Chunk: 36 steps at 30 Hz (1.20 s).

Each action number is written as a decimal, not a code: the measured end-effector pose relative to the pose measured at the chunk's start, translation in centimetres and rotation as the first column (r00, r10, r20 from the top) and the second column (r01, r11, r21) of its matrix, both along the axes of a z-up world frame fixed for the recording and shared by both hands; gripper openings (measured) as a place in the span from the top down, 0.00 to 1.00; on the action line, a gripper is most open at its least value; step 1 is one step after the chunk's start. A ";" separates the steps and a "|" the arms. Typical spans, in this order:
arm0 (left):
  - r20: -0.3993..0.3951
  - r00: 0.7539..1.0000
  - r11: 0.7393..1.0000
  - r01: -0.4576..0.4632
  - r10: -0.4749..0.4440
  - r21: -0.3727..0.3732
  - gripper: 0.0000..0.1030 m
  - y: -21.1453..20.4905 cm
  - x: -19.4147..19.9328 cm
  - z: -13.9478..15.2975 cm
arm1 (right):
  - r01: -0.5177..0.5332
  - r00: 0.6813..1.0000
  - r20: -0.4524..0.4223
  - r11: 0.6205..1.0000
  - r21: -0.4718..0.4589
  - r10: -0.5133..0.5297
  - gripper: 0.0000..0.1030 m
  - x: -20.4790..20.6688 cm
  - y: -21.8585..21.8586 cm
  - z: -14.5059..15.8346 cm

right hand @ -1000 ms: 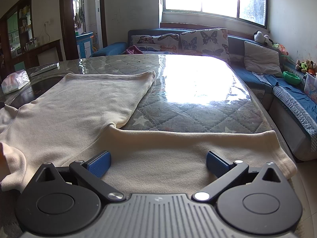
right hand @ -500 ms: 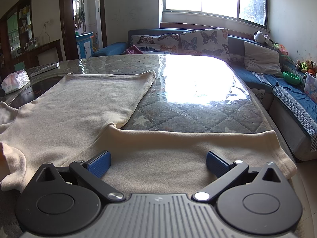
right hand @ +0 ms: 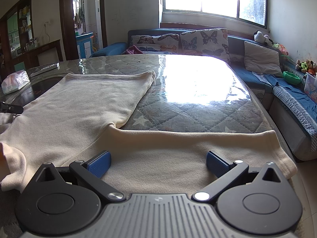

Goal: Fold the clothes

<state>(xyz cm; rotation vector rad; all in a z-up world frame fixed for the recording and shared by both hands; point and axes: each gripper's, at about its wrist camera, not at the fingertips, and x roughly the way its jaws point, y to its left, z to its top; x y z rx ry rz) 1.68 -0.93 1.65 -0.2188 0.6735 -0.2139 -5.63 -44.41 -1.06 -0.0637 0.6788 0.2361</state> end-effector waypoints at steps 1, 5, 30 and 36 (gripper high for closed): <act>0.002 1.000 1.000 0.005 -0.005 0.001 0.91 -0.3 0.2 0.1 | 0.000 1.000 0.000 1.000 0.000 0.000 0.00 0.0 0.0 0.0; -0.027 1.000 0.999 -0.016 0.016 0.028 0.91 -0.4 0.9 -0.5 | 0.000 1.000 0.000 1.000 0.000 0.000 0.00 0.0 -0.1 0.0; 0.018 0.998 0.997 0.052 -0.053 0.053 0.78 2.9 -9.2 1.1 | 0.001 1.000 0.000 1.000 -0.003 -0.001 0.00 0.0 0.0 0.0; 0.074 0.982 0.984 0.169 -0.173 0.051 0.58 -1.4 -8.3 2.9 | 0.000 1.000 -0.002 1.000 -0.006 0.000 0.00 0.0 0.1 0.0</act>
